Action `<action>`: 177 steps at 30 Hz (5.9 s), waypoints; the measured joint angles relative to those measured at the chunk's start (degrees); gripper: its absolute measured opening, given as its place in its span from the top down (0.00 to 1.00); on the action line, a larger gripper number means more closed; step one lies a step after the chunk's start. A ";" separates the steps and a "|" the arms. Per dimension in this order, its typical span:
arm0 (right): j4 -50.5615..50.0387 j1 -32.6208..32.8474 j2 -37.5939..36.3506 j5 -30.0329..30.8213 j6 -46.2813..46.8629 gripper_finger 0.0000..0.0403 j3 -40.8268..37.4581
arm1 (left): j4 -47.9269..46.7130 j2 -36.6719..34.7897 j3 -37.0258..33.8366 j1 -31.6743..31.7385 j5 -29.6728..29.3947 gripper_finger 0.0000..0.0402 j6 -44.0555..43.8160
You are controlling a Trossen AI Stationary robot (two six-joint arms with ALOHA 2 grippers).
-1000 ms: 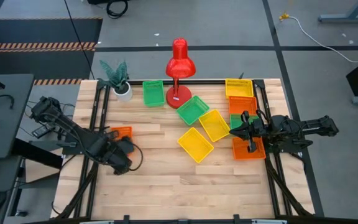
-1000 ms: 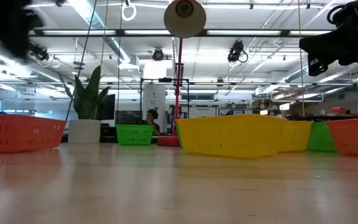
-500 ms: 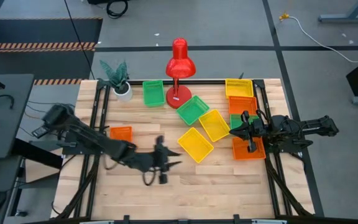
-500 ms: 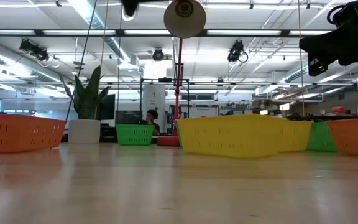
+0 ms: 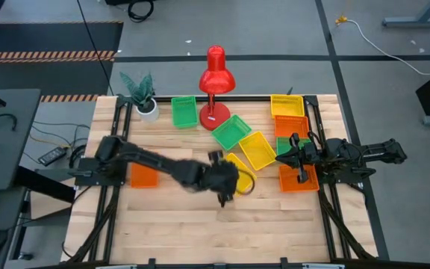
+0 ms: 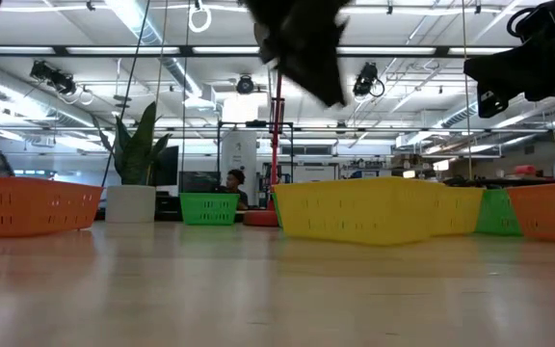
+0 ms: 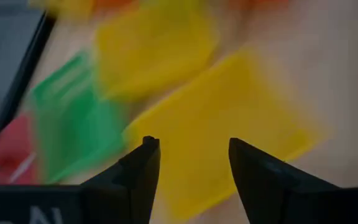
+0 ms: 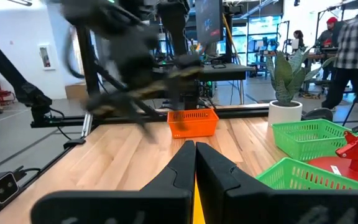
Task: Stack baskets by color
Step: Move the middle green bin to the right of the orange bin, then move the bottom yellow bin to the right of the green bin
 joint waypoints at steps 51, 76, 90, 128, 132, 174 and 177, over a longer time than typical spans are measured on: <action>-0.06 0.01 0.02 -0.01 -0.01 0.95 0.00 | 23.77 0.37 -17.37 28.06 25.25 0.53 57.14; -0.05 0.02 0.02 -0.02 0.00 0.95 0.01 | 24.35 -0.15 -20.90 17.20 8.94 0.97 41.05; -0.05 0.02 0.01 -0.02 0.00 0.95 0.01 | -25.45 -1.27 -11.14 4.37 5.26 0.97 -1.85; -0.03 0.00 0.00 -0.02 0.00 0.95 -0.01 | 1.60 -23.07 -42.53 -8.93 17.26 0.72 -13.41; -0.03 0.00 0.00 -0.02 0.00 0.95 0.01 | -1.96 -24.63 -41.25 -8.75 19.42 0.62 -14.06; 3.24 0.01 1.17 -0.01 -0.02 0.95 0.01 | 5.25 19.69 19.84 -1.81 6.77 0.40 -9.45; 3.78 0.00 1.31 0.02 -0.01 0.95 0.01 | 4.26 20.13 19.33 -0.65 6.79 0.33 -12.69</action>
